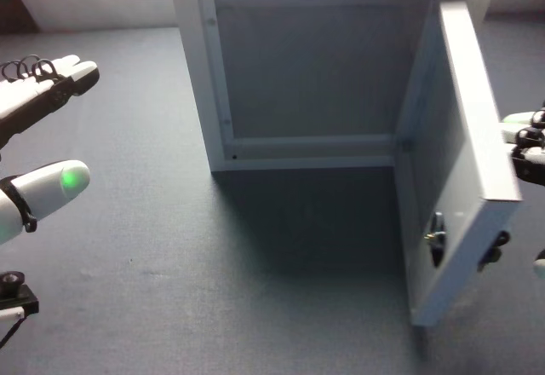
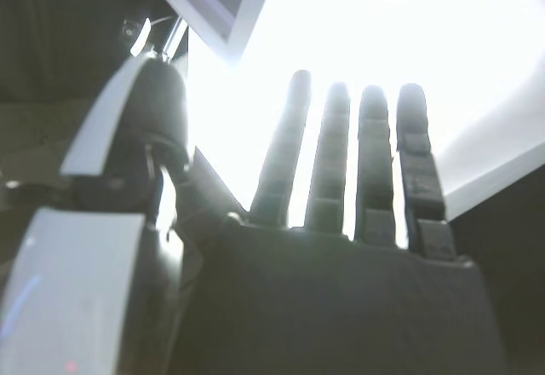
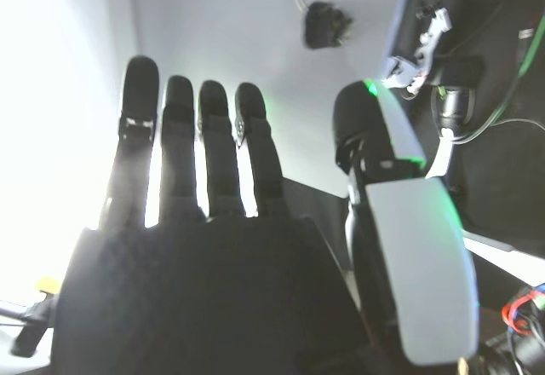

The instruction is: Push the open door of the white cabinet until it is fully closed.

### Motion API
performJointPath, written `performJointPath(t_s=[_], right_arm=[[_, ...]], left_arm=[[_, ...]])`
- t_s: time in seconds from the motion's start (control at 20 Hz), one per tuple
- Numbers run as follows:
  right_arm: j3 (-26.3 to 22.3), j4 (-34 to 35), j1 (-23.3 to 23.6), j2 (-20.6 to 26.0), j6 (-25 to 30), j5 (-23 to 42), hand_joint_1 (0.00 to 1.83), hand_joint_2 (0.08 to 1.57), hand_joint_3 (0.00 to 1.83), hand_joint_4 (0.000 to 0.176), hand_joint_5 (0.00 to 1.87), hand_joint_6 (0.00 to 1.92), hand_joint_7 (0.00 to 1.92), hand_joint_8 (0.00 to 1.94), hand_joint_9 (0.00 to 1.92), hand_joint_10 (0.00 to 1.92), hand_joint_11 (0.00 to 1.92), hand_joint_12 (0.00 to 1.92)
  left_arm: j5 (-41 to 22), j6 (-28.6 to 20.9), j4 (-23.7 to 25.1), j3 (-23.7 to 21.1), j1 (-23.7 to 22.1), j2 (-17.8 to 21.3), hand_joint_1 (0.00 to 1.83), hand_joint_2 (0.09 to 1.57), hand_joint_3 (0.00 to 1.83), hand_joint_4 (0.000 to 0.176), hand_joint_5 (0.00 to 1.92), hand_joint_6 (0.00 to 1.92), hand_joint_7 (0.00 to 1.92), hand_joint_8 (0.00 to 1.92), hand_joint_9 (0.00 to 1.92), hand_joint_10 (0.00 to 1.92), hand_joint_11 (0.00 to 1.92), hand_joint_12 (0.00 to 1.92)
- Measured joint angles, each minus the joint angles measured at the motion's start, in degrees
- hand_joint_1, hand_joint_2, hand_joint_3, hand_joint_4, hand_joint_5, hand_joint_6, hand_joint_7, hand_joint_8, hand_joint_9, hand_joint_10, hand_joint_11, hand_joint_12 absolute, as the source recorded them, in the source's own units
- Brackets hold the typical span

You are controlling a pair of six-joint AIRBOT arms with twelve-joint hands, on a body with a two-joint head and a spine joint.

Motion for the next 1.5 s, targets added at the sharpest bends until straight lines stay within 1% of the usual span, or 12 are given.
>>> performJointPath(t_s=[0.05,0.25,0.45,0.55,0.65,0.8,0.85,0.95,1.1,1.3,1.4,1.5], right_arm=[[0.3,-0.5,0.9,-0.5,0.3,-0.7,0.48,1.31,0.00,0.000,0.23,0.00,0.19,0.00,0.07,0.31,0.00,1.18],[1.1,-3.5,3.2,-2.2,1.4,-2.9,0.51,1.31,0.00,0.000,0.22,0.00,0.20,0.00,0.07,0.31,0.00,1.08],[2.2,-5.0,5.3,-3.4,2.3,-4.5,0.44,1.32,0.00,0.000,0.24,0.01,0.21,0.00,0.08,0.34,0.00,1.19],[2.6,-5.5,6.3,-4.2,2.6,-5.0,0.26,1.35,0.01,0.000,0.22,0.00,0.20,0.00,0.06,0.35,0.00,1.22],[3.3,-7.1,8.2,-5.6,3.5,-6.3,0.23,1.36,0.01,0.000,0.18,0.00,0.16,0.00,0.02,0.35,0.00,1.14],[4.5,-9.4,10.8,-7.8,4.7,-8.3,0.17,1.37,0.00,0.000,0.13,0.00,0.11,0.00,0.00,0.28,0.00,0.96],[5.0,-9.9,11.6,-8.5,4.9,-9.0,0.25,1.36,0.00,0.000,0.13,0.00,0.13,0.01,0.03,0.29,0.00,1.03],[5.6,-10.7,12.6,-9.5,5.1,-9.6,0.26,1.36,0.00,0.000,0.10,0.00,0.12,0.00,0.00,0.34,0.00,1.11],[6.3,-11.3,14.0,-10.9,5.2,-10.4,0.32,1.34,0.00,0.000,0.11,0.00,0.10,0.01,0.00,0.32,0.00,1.13],[8.0,-12.3,17.0,-13.5,5.3,-11.8,0.37,1.33,0.00,0.000,0.12,0.01,0.09,0.00,0.00,0.28,0.00,0.85],[8.7,-13.1,18.5,-14.8,5.4,-12.5,0.40,1.34,0.00,0.000,0.10,0.00,0.06,0.00,0.00,0.17,0.00,0.75],[9.4,-13.6,19.4,-16.1,5.4,-13.2,0.43,1.34,0.00,0.000,0.11,0.00,0.07,0.00,0.01,0.17,0.00,0.89]], left_arm=[[-0.3,0.0,-0.1,0.0,0.2,0.0,0.18,1.38,0.00,0.000,0.13,0.00,0.05,0.00,0.04,0.00,0.00,0.30],[-0.8,0.0,-0.9,-0.1,0.9,0.1,0.21,1.38,0.00,0.000,0.14,0.00,0.06,0.00,0.05,0.00,0.00,0.29],[-2.2,0.0,-1.4,-0.2,1.4,0.2,0.24,1.38,0.00,0.000,0.14,0.00,0.06,0.00,0.04,0.00,0.00,0.26],[-2.4,0.1,-1.7,-0.4,1.7,0.4,0.27,1.38,0.00,0.000,0.14,0.00,0.05,0.00,0.03,0.00,0.00,0.28],[-2.9,0.0,-2.7,-0.4,1.8,0.4,0.29,1.38,0.00,0.000,0.13,0.00,0.05,0.00,0.04,0.00,0.00,0.29],[-3.8,0.1,-3.3,-0.8,3.0,0.7,0.30,1.39,0.00,0.000,0.13,0.00,0.05,0.00,0.04,0.00,0.00,0.17],[-4.2,0.1,-3.7,-0.8,3.2,0.7,0.29,1.39,0.00,0.000,0.13,0.00,0.04,0.00,0.04,0.00,0.00,0.17],[-4.6,0.1,-4.2,-0.8,3.4,0.8,0.27,1.39,0.00,0.000,0.12,0.00,0.05,0.00,0.04,0.00,0.00,0.14],[-4.7,0.1,-4.2,-0.9,3.4,0.8,0.27,1.39,0.00,0.000,0.12,0.00,0.05,0.00,0.04,0.00,0.00,0.18],[-4.7,0.1,-4.3,-1.0,3.4,0.8,0.25,1.39,0.00,0.000,0.12,0.00,0.05,0.00,0.03,0.00,0.00,0.14],[-4.7,0.1,-4.3,-1.0,3.5,0.8,0.23,1.38,0.00,0.000,0.12,0.00,0.05,0.00,0.03,0.00,0.00,0.15],[-4.9,0.2,-4.3,-1.0,3.6,0.8,0.21,1.38,0.00,0.000,0.11,0.00,0.03,0.00,0.03,0.00,0.00,0.13]])
